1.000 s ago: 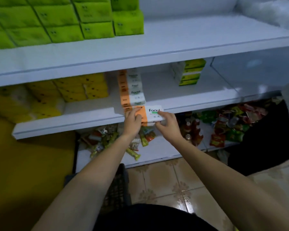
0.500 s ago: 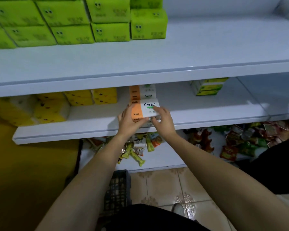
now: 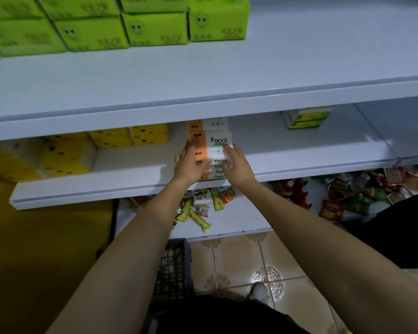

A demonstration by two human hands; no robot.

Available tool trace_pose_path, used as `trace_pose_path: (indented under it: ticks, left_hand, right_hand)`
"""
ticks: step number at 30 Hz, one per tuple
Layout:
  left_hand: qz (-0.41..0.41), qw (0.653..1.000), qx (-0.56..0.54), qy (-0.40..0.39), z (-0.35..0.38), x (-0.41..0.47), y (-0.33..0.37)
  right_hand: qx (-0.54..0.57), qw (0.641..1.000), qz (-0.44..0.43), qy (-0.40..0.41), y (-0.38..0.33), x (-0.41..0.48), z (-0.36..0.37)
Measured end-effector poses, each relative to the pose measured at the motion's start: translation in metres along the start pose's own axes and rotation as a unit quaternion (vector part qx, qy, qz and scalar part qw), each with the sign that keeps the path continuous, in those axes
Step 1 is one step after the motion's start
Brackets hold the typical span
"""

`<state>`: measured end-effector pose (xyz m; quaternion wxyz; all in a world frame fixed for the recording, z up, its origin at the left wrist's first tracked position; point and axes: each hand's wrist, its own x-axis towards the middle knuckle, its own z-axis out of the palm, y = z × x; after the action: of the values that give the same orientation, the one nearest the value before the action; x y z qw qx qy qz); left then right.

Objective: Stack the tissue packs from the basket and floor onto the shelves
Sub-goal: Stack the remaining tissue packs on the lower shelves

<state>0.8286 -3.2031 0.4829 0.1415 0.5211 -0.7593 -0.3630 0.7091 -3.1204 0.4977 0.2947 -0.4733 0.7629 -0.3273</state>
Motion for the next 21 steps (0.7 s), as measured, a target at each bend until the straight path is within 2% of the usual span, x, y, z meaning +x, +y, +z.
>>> trace_pose_path:
  ticks: [4, 10, 14, 18, 21]
  left_hand:
    - [-0.014, 1.0, -0.008, -0.002, 0.0, -0.003, 0.002]
    - [0.012, 0.999, -0.034, 0.032, -0.005, -0.026, 0.0]
    - [-0.059, 0.997, -0.046, 0.029, 0.002, -0.059, -0.014]
    - [-0.121, 0.992, 0.024, -0.017, 0.025, -0.099, -0.033]
    - [-0.107, 0.987, 0.084, -0.089, 0.051, -0.131, -0.033]
  right_hand:
    - [-0.048, 0.998, -0.004, -0.039, -0.002, 0.005, -0.008]
    - [-0.08, 0.997, -0.016, -0.012, 0.006, -0.014, -0.016]
    - [-0.092, 0.996, 0.002, 0.004, 0.021, -0.042, -0.015]
    - [-0.117, 0.993, 0.019, -0.019, 0.045, -0.083, -0.009]
    - [-0.148, 0.988, 0.023, -0.037, 0.069, -0.12, 0.0]
